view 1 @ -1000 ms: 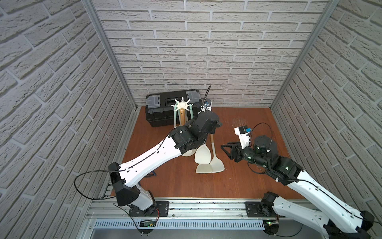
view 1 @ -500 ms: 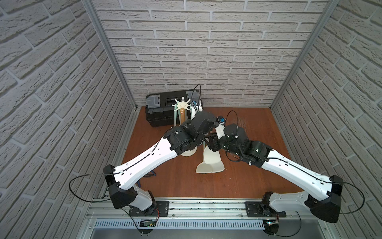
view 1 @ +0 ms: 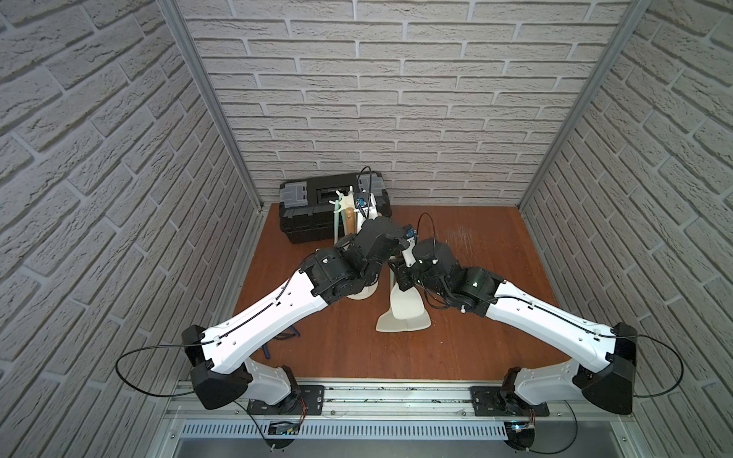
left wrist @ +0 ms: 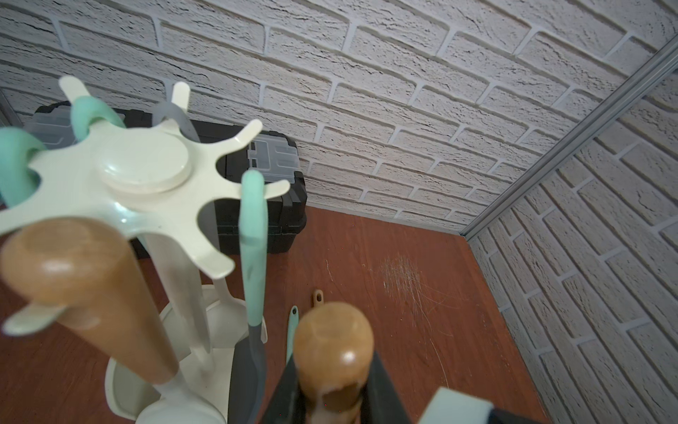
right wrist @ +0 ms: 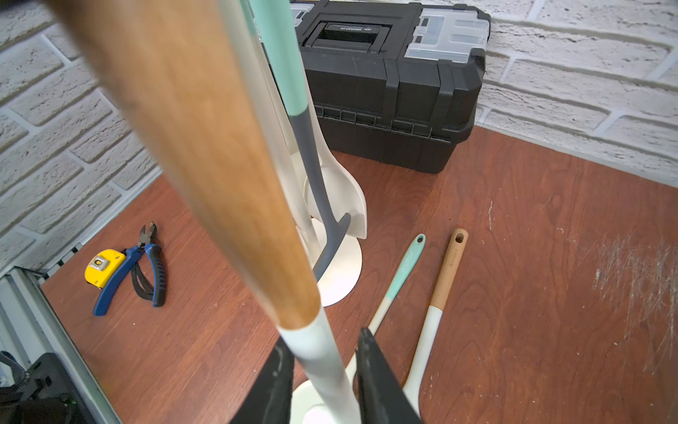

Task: Take the spatula off the kitchen utensil rack
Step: Place the spatula at the center of the board.

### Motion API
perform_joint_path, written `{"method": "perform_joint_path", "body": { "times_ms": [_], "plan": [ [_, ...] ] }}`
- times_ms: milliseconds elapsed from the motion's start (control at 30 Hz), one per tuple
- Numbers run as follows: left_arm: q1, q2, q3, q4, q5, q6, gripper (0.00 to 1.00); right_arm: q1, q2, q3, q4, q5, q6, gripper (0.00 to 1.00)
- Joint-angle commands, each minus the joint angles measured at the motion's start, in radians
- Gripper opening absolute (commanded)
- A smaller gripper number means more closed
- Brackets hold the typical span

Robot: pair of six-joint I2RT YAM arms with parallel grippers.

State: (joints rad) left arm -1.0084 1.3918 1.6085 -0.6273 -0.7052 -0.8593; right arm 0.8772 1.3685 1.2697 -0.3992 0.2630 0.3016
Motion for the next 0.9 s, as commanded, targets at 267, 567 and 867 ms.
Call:
{"method": "perform_joint_path", "body": {
  "times_ms": [267,567,867],
  "plan": [
    [0.016,-0.049,-0.018,0.021,0.065,-0.006,0.0,0.001,0.016,0.025,0.017,0.055,-0.066,0.03],
    [0.072,-0.097,-0.07,0.057,0.159,0.184,0.71,-0.246,-0.047,0.083,-0.215,-0.121,-0.066,0.03],
    [0.157,-0.166,-0.225,0.045,0.26,0.211,0.72,-0.542,0.065,0.079,-0.474,-0.247,-0.043,0.03]
  ]
}}
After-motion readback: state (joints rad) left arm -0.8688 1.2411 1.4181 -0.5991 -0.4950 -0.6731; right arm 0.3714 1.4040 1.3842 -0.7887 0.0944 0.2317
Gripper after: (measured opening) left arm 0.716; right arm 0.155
